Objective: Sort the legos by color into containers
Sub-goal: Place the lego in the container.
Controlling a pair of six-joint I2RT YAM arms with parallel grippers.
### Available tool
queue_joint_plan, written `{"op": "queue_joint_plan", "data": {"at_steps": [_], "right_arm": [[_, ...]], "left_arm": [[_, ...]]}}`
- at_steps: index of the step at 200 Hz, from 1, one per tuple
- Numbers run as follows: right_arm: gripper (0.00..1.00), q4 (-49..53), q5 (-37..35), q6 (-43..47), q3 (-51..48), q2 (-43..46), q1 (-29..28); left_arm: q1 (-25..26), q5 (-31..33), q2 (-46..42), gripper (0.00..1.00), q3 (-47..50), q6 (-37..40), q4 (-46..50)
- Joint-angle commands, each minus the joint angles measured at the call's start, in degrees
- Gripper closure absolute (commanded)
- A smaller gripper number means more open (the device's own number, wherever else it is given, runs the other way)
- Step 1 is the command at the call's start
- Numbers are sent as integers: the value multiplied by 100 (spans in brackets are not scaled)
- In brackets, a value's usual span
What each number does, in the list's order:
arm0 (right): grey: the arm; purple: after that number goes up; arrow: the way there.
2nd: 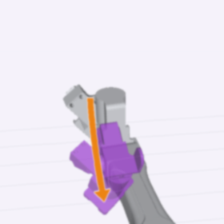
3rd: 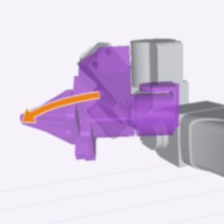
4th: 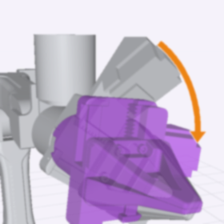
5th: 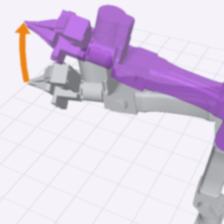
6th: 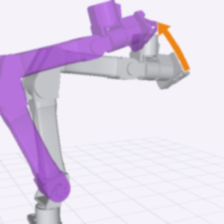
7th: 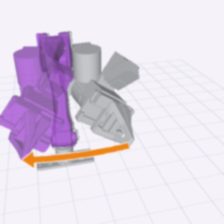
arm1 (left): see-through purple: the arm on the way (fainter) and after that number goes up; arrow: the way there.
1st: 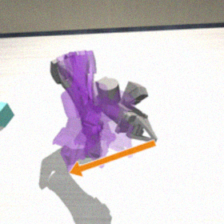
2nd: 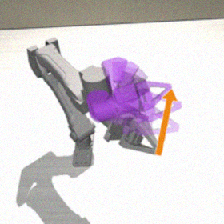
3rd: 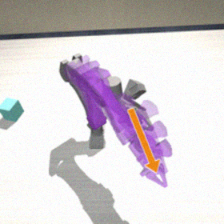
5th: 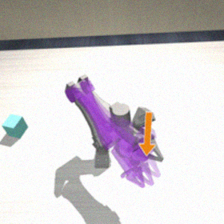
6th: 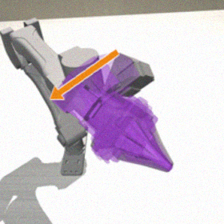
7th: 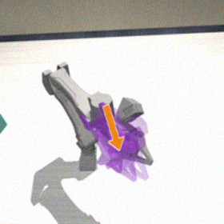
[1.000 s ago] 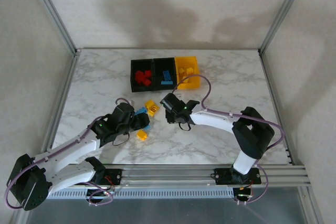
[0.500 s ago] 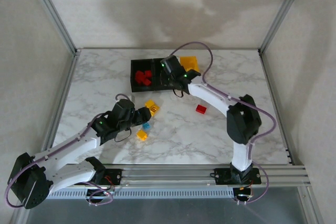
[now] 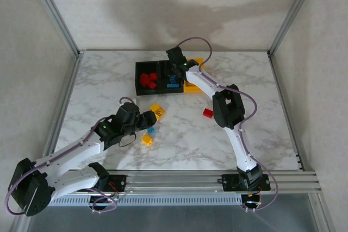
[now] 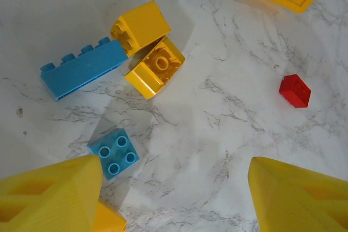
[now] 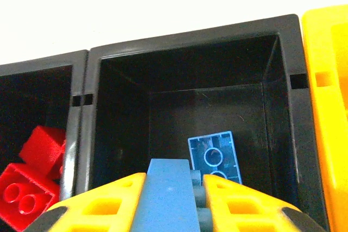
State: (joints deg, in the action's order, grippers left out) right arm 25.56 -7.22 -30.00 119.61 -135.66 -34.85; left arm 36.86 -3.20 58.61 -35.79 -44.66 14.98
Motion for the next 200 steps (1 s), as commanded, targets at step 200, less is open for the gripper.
{"op": "queue_joint_plan", "data": {"at_steps": [200], "right_arm": [[45,15,-41,123,-348,1149,-220]], "left_arm": [[-258,233,-269,28,-82,-212,240]]}}
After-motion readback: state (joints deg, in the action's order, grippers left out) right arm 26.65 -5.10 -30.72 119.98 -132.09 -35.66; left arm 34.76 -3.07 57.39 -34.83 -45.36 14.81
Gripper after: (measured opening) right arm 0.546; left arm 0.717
